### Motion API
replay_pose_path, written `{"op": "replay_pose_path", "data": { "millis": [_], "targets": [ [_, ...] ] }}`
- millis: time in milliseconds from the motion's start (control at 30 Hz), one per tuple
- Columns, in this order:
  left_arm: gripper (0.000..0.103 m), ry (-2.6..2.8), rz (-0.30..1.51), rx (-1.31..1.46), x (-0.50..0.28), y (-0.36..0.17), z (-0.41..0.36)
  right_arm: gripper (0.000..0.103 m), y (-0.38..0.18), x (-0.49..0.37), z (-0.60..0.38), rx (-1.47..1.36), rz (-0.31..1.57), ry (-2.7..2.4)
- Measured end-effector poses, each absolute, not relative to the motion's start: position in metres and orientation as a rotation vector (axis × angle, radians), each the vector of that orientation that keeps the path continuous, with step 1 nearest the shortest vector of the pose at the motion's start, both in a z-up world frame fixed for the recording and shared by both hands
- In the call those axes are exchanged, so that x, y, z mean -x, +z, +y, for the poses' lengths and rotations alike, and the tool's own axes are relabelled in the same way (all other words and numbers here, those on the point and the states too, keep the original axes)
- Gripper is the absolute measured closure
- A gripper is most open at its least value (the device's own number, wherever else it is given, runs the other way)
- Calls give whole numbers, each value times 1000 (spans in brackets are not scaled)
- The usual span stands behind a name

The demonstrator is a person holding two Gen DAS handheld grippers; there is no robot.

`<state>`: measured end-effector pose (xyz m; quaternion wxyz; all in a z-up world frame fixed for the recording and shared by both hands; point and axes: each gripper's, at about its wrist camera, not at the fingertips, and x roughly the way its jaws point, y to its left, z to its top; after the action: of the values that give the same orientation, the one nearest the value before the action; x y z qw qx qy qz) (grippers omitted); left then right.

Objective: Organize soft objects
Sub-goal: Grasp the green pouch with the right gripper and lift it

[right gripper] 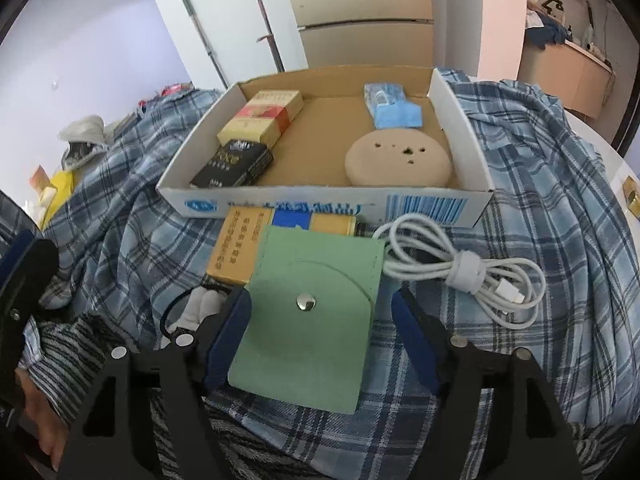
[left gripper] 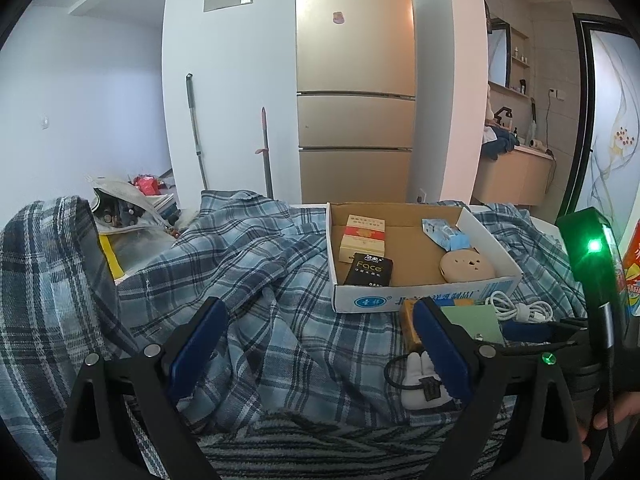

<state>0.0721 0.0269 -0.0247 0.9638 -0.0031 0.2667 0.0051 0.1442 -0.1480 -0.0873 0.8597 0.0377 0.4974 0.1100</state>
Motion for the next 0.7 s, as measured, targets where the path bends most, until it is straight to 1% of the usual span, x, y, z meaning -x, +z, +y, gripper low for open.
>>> {"op": "replay_pose_path", "data": {
  "millis": [300, 400, 600, 700],
  "targets": [
    [7, 14, 541, 6, -74, -26, 28, 29, -89, -142, -140, -49, 1036, 235],
    [7, 19, 535, 5, -73, -26, 29, 21, -91, -141, -136, -38, 1044, 237],
    [7, 41, 494, 8, -66, -22, 29, 21, -96, -140, -127, 0, 1056, 213],
    [7, 37, 496, -1, -66, -22, 27, 32, -97, -142, -130, 1, 1073, 217]
  ]
}}
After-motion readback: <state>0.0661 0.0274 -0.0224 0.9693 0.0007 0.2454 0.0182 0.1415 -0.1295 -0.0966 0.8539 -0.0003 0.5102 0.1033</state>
